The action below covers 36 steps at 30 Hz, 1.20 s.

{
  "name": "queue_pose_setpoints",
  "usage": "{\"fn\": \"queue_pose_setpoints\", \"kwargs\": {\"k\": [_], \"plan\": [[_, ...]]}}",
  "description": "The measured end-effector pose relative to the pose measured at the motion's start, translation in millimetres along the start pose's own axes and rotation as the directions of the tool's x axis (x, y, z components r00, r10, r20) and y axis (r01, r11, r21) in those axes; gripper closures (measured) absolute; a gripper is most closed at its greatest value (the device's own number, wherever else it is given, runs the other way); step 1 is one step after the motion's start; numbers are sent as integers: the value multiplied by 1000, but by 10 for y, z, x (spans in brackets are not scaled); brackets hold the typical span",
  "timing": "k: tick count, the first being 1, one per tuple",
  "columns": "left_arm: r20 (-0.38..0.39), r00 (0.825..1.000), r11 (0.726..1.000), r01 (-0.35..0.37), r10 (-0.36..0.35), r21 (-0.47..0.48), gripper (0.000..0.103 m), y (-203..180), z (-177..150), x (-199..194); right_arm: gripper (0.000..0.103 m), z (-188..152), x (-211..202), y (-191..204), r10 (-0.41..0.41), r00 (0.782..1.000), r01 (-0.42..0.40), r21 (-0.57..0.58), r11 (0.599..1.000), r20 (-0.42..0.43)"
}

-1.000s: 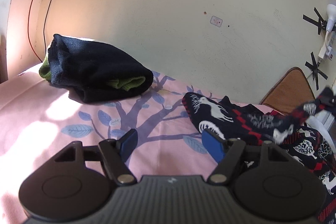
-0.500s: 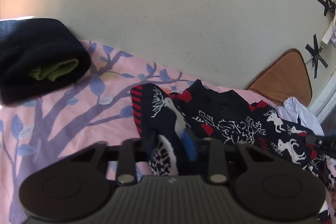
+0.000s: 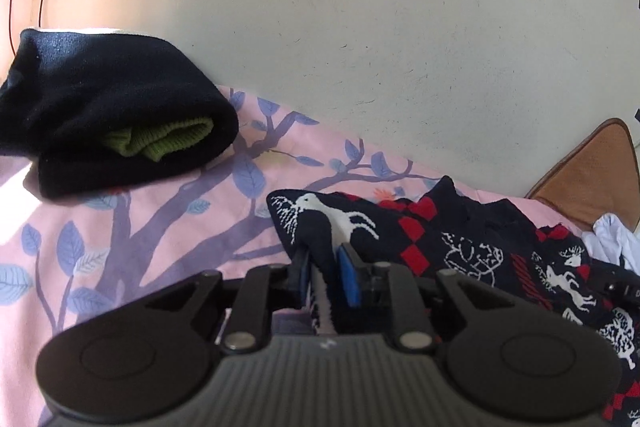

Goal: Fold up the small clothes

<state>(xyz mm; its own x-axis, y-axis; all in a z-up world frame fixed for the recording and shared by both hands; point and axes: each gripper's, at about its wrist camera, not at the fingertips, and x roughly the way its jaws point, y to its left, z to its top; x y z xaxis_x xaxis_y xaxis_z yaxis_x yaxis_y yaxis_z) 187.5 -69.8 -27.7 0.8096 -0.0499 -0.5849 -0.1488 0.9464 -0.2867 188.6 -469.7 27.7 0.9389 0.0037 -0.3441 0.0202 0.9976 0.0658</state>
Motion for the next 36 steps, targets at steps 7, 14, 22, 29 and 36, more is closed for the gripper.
{"fn": "queue_pose_setpoints", "kwargs": {"k": [7, 14, 22, 29, 36], "plan": [[4, 1000, 1000, 16, -16, 17, 54, -4, 0, -91, 62, 83, -434, -149, -25, 996, 15, 119, 993, 88], [16, 999, 995, 35, -37, 91, 54, -121, -28, -109, 100, 25, -232, -56, 4, 999, 1, 102, 995, -54], [-10, 1000, 990, 22, -21, 139, 49, -185, -54, -73, 94, 230, -361, -257, -202, 977, 188, 169, 967, 65], [-22, 999, 991, 28, -26, 131, 39, -162, -48, -62, 31, 41, -416, -93, -46, 998, 34, 224, 974, 51], [-52, 998, 994, 48, -43, 102, 37, -125, -21, -34, 43, -61, -307, -222, -17, 1000, 20, 310, 951, -14]]}}
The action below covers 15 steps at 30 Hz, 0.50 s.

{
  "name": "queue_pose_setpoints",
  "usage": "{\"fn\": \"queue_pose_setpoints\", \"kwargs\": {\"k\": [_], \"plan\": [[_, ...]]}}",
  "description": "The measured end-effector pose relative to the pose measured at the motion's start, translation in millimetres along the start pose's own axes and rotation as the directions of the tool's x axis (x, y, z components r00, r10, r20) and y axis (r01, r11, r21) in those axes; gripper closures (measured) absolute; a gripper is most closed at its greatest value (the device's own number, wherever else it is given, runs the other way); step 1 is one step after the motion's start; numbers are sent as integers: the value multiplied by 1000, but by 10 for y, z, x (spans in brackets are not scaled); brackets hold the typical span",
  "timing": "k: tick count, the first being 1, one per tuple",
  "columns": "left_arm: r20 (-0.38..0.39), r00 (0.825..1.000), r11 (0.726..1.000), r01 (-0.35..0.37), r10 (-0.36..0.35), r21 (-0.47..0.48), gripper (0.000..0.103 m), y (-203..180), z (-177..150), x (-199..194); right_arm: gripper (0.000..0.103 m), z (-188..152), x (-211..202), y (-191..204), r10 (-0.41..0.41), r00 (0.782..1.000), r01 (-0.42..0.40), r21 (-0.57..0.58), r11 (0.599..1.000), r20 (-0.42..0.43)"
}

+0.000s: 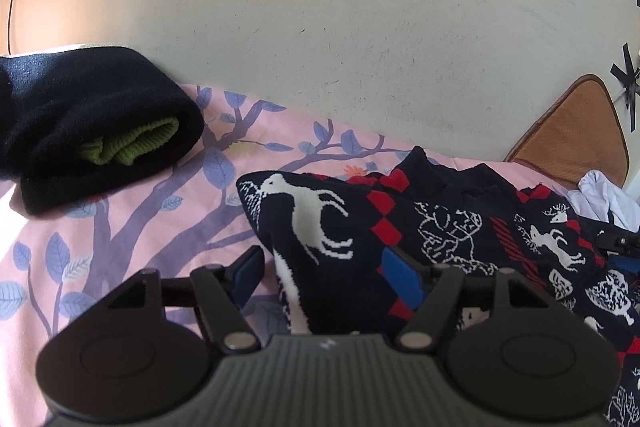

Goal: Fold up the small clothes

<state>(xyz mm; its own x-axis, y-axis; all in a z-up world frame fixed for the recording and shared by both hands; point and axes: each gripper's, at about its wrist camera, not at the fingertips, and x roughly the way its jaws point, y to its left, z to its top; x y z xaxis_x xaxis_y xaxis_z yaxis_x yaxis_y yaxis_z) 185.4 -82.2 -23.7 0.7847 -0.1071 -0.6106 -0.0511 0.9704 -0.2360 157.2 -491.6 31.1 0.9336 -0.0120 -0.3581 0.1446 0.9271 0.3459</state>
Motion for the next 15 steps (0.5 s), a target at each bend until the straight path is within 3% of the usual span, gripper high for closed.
{"fn": "queue_pose_setpoints", "kwargs": {"k": [1, 3, 4, 5, 8, 11, 13, 15], "plan": [[1, 1000, 1000, -1, 1, 3, 36, -6, -1, -1, 62, -12, 3, 62, 0, 1000, 0, -42, 999, -2], [4, 1000, 1000, 0, 0, 13, 36, -25, -2, -10, 75, -33, 3, 194, -6, 1000, 6, -115, 993, 0], [6, 1000, 1000, -1, 0, 21, 37, -37, -4, -15, 92, -38, 12, 254, 5, 1000, -5, -159, 987, 2], [9, 1000, 1000, -2, 2, 29, 37, -51, -7, -19, 96, -42, 12, 298, 26, 1000, -27, -179, 983, -8], [15, 1000, 999, -6, 5, 50, 37, -81, -12, -24, 100, -18, -90, 401, -2, 996, 24, -244, 969, 89], [6, 1000, 998, -15, 15, 65, 37, -102, -13, -3, 100, 115, -262, 335, -48, 970, 103, -225, 969, 239], [-13, 999, 997, -28, 29, 76, 37, -119, -14, 33, 100, 189, -160, 271, -106, 969, 155, -220, 963, 222], [-6, 1000, 996, -23, 24, 83, 37, -127, -19, 19, 96, 201, 37, 194, -153, 982, 176, -232, 957, 115]]}}
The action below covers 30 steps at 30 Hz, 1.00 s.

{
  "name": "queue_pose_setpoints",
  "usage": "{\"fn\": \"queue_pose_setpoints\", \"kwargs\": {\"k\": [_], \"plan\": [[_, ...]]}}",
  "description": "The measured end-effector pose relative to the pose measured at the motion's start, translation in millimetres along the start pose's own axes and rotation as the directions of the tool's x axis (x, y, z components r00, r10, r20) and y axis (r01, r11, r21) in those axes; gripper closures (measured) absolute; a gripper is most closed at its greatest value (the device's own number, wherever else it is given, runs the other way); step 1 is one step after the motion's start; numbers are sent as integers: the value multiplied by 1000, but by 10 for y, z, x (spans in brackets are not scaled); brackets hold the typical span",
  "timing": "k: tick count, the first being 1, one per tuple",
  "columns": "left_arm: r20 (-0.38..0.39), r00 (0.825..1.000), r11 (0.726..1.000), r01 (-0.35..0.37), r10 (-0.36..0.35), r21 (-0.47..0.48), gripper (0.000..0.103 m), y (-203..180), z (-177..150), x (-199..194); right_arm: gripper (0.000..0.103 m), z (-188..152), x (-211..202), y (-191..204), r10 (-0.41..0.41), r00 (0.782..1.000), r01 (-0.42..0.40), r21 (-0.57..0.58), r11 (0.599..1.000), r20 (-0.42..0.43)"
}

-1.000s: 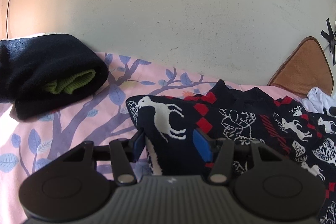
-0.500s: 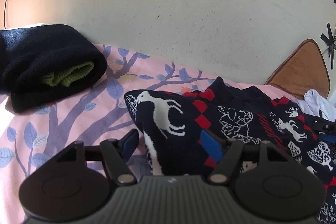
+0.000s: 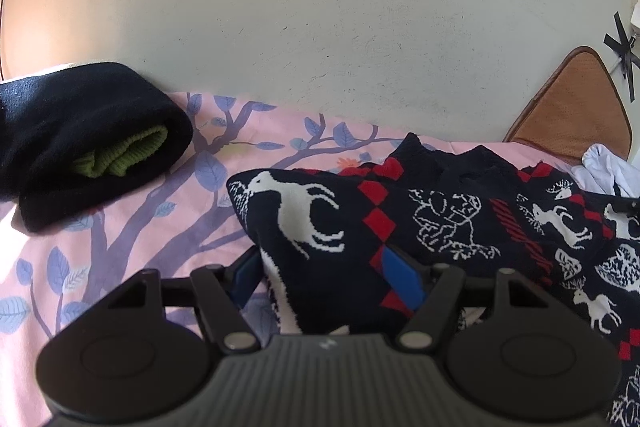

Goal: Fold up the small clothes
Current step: 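Grasp the sweater edge with the right gripper and lift it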

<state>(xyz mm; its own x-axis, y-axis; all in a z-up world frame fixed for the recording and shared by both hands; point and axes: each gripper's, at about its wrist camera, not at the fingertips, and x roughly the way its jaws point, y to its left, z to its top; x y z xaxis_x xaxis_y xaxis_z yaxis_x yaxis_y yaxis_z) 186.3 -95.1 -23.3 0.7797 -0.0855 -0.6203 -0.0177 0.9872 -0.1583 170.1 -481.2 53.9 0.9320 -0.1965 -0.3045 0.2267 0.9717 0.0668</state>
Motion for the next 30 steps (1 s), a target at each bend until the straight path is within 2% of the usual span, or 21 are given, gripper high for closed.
{"fn": "queue_pose_setpoints", "kwargs": {"k": [1, 2, 3, 4, 6, 10, 12, 14, 16, 18, 21, 26, 30], "plan": [[3, 1000, 1000, 2, -2, 3, 37, -3, -4, -10, 94, -39, 12, -89, 44, 999, -42, 56, 998, -32], [4, 1000, 1000, 3, -3, 5, 37, -6, -6, -13, 94, -68, -20, -174, 87, 996, -84, 118, 989, -25], [5, 1000, 1000, 5, -5, 6, 36, -7, -6, -16, 86, -101, -73, -255, 120, 993, -117, 180, 977, -5], [6, 1000, 1000, 7, -7, 5, 36, -4, -6, -19, 70, -122, -108, -318, 141, 990, -140, 226, 964, 8], [7, 1000, 1000, 17, -17, -6, 34, 17, -1, -30, 61, -172, -170, -425, 178, 984, -176, 310, 934, 22], [27, 999, 999, 29, -28, -38, 34, 77, 15, -86, 61, -183, -197, -424, 231, 973, -219, 309, 925, -1], [39, 999, 999, 21, -20, -43, 38, 99, 24, -106, 61, -180, -179, -381, 221, 975, -208, 287, 935, -14], [31, 999, 999, 12, -11, -39, 55, 106, 24, -86, 60, -198, -130, -352, 203, 979, -186, 292, 938, -30], [6, 1000, 1000, 1, -1, -30, 58, 99, 15, -31, 60, -202, -85, -382, 195, 980, -174, 310, 935, -36], [-4, 1000, 1000, -5, 5, -23, 58, 85, 10, -6, 60, -173, -154, -433, 142, 990, -134, 302, 944, -6], [-2, 1000, 1000, -15, 15, -15, 55, 71, 3, -9, 60, -142, -386, -648, 114, 992, -128, 328, 936, 62], [1, 1000, 1000, -19, 19, -19, 51, 79, 0, -17, 59, -336, -886, -1168, 107, 988, -146, 445, 884, 111], [22, 1000, 1000, -8, 8, -25, 49, 95, 1, -62, 59, -654, -1228, -1507, 42, 994, -91, 541, 836, 103]]}}
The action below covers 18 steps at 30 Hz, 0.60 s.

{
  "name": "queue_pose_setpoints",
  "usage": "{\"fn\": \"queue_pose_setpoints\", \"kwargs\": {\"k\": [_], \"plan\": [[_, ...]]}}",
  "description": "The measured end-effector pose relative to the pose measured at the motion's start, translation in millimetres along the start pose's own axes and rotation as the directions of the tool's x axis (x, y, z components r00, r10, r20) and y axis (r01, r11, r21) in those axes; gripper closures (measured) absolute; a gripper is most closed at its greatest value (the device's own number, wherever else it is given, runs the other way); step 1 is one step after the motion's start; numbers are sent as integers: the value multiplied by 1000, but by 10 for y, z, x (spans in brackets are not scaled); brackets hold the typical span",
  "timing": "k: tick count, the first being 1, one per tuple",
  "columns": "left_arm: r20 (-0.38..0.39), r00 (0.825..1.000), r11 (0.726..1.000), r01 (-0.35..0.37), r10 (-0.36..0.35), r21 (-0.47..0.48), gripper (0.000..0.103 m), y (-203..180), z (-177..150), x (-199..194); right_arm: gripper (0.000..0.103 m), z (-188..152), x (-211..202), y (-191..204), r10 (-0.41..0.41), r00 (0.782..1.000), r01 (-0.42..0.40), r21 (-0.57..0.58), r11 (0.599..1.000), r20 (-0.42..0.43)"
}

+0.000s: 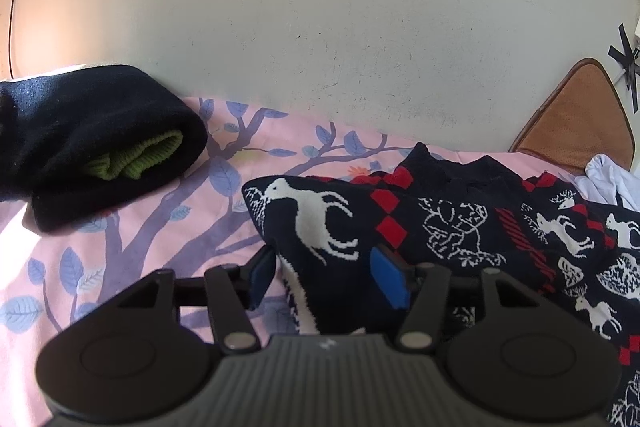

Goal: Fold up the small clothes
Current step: 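Grasp the sweater edge with the right gripper and lift it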

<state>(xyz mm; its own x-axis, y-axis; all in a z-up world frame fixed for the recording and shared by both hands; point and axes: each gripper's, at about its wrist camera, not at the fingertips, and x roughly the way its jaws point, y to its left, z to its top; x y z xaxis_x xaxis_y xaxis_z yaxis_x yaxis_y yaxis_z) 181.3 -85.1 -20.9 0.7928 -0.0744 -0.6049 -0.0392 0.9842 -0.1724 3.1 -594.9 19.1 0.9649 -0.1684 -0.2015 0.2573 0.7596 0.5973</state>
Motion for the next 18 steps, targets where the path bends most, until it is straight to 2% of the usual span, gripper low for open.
{"fn": "queue_pose_setpoints", "kwargs": {"k": [2, 5, 7, 9, 12, 14, 17, 18], "plan": [[9, 1000, 1000, 6, -6, -12, 49, 14, 11, -39, 60, -24, -200, -202, -28, 1000, 27, 63, 998, 11], [31, 999, 1000, 25, -24, -18, 48, 17, 38, -155, 59, -139, -447, -464, -17, 1000, 21, 206, 978, -20], [51, 998, 999, 33, -34, 3, 44, -12, 51, -234, 59, -258, -557, -552, -11, 999, 24, 260, 965, -51], [66, 997, 999, 34, -35, 30, 43, -58, 50, -279, 59, -354, -616, -600, -51, 997, 65, 284, 957, -58], [59, 998, 998, 32, -35, 55, 43, -109, 31, -262, 56, -382, -600, -762, -112, 993, 114, 344, 932, -26], [47, 999, 998, 19, -22, 66, 43, -120, 14, -223, 56, -335, -521, -918, -118, 993, 95, 401, 911, 31], [39, 999, 998, 6, -8, 59, 43, -93, 4, -206, 67, -176, -330, -1011, -161, 983, 112, 406, 907, 88], [38, 999, 999, 10, -12, 50, 43, -76, 7, -205, 90, -102, -244, -1012, -180, 980, 136, 384, 913, 81]]}}
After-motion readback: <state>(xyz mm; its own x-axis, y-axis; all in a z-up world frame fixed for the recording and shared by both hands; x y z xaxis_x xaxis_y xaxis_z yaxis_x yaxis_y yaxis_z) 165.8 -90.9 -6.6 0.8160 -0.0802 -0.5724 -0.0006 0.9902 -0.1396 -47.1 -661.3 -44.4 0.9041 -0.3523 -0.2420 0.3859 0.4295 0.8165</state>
